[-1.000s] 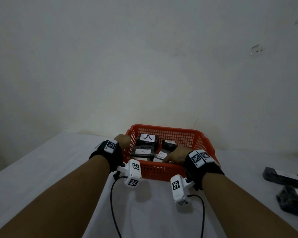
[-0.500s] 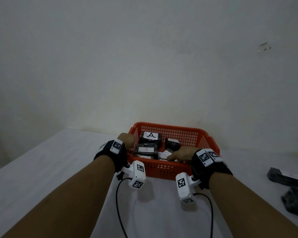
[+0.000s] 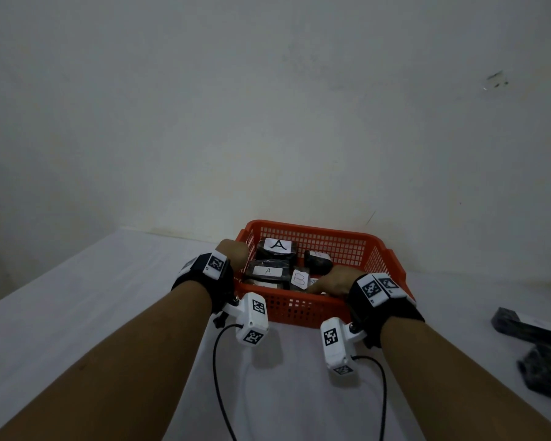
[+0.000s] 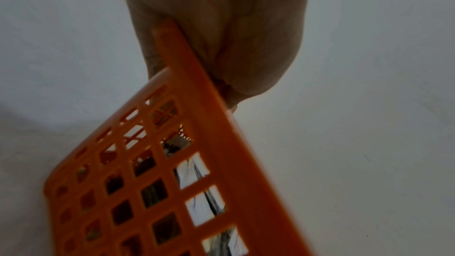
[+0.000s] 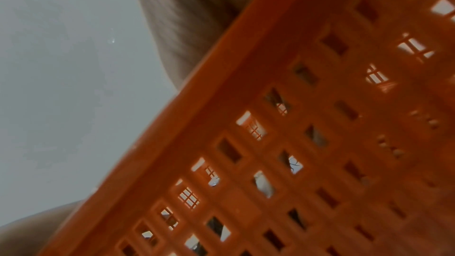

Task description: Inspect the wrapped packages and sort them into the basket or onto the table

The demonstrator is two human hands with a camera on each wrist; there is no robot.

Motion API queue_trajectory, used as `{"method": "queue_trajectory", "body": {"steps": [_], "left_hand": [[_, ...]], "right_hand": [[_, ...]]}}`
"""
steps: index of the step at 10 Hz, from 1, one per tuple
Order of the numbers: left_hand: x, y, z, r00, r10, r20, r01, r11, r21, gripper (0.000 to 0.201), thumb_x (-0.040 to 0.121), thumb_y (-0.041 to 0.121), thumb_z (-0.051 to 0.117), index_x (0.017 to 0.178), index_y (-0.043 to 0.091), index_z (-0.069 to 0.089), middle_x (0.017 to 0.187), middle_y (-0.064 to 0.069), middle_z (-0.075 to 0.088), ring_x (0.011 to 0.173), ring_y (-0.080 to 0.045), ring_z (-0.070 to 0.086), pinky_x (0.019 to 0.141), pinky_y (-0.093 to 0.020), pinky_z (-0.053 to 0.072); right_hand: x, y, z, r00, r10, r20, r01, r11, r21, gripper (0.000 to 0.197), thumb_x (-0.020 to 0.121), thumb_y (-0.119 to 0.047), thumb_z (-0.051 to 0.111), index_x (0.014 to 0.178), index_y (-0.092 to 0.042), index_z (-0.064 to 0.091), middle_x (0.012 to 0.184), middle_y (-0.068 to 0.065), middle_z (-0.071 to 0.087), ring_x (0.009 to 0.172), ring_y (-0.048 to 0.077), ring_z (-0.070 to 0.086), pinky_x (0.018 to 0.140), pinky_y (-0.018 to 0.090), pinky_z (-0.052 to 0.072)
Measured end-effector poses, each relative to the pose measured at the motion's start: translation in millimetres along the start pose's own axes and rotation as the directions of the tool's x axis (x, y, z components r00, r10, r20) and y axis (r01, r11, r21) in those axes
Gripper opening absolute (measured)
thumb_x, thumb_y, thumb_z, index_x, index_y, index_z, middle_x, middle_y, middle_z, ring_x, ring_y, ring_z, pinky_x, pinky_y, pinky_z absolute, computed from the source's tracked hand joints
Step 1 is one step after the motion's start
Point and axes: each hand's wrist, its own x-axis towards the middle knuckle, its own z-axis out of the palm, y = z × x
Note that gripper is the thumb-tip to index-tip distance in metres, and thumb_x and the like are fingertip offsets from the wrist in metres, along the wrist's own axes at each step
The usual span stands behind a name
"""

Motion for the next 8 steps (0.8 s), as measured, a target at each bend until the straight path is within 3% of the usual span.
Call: {"method": "queue_trajectory", "body": {"steps": [1,2,3,4,5,6,7,8], "left_hand": [[-1,0,0,1.000,0.021,-0.011,-0.021,1.000,0.012,0.037,0.107,0.023,0.052,0.133,-0.004,0.057,0.134,-0.019,0.066,0.121,-0.034,0.065,0.099,-0.034,0.049],[-2,-1,0,1.000,-0.005,-0.024,0.005,1.000,-0.012,0.036,0.107,0.020,0.052,0.132,-0.004,0.057,0.134,-0.019,0.065,0.121,-0.035,0.065,0.099,-0.035,0.048],[-1,-1,1,1.000,-0.023,-0.019,0.023,0.999,-0.026,0.036,0.107,0.020,0.051,0.134,-0.005,0.055,0.135,-0.020,0.065,0.122,-0.036,0.064,0.100,-0.036,0.048],[1,-1,4,0.999,-0.025,-0.038,0.022,0.997,-0.068,0.037,0.106,0.020,0.053,0.134,-0.004,0.054,0.135,-0.020,0.064,0.122,-0.036,0.064,0.100,-0.036,0.048],[2,1,4,0.997,-0.070,-0.010,0.069,0.992,-0.109,0.036,0.108,0.017,0.049,0.136,-0.005,0.053,0.136,-0.021,0.063,0.123,-0.037,0.064,0.102,-0.037,0.049],[5,-1,5,0.998,-0.063,0.021,0.065,0.991,-0.121,0.036,0.107,0.017,0.050,0.132,-0.007,0.057,0.133,-0.022,0.066,0.121,-0.039,0.064,0.099,-0.038,0.050],[8,-5,9,0.995,-0.090,0.032,0.094,0.984,-0.152,0.033,0.104,0.017,0.055,0.129,-0.005,0.060,0.128,-0.022,0.068,0.116,-0.040,0.067,0.091,-0.038,0.056],[13,-10,16,0.994,-0.112,-0.005,0.111,0.986,-0.125,0.038,0.105,0.021,0.053,0.134,-0.002,0.057,0.127,-0.021,0.068,0.115,-0.040,0.068,0.085,-0.036,0.059]], "right_hand": [[-2,1,0,1.000,-0.003,-0.017,0.003,1.000,-0.002,0.043,0.090,-0.034,0.077,0.125,-0.011,0.068,0.126,0.009,0.072,0.096,0.020,0.063,0.080,0.028,0.051],[-4,1,0,1.000,0.004,-0.013,-0.004,1.000,-0.009,0.041,0.091,-0.035,0.077,0.123,-0.011,0.069,0.117,0.008,0.071,0.085,0.016,0.062,0.066,0.024,0.048],[-4,1,0,1.000,-0.001,-0.027,0.001,1.000,-0.004,0.036,0.091,-0.032,0.077,0.119,-0.010,0.069,0.110,0.007,0.070,0.083,0.014,0.062,0.066,0.024,0.049],[-7,3,-1,0.999,0.004,-0.034,-0.002,0.999,0.032,0.019,0.090,-0.030,0.079,0.095,-0.015,0.069,0.097,0.002,0.071,0.077,0.013,0.063,0.062,0.022,0.049],[-7,3,-1,0.999,0.003,-0.043,0.000,0.997,0.077,0.017,0.087,-0.027,0.081,0.084,-0.015,0.069,0.081,-0.002,0.070,0.067,0.010,0.064,0.049,0.019,0.046],[-5,7,1,0.990,-0.070,-0.124,0.105,0.948,0.300,0.017,0.086,-0.011,0.081,0.100,-0.001,0.080,0.100,0.011,0.080,0.082,0.019,0.076,0.072,0.030,0.064],[-13,12,-2,0.939,-0.101,-0.329,0.255,0.847,0.467,0.007,0.089,-0.003,0.077,0.095,-0.003,0.081,0.097,0.015,0.080,0.082,0.026,0.077,0.080,0.042,0.066],[-25,23,-13,0.850,-0.116,-0.514,0.395,0.786,0.477,0.010,0.090,-0.005,0.076,0.088,-0.014,0.080,0.095,0.009,0.079,0.088,0.026,0.076,0.079,0.043,0.066]]}}
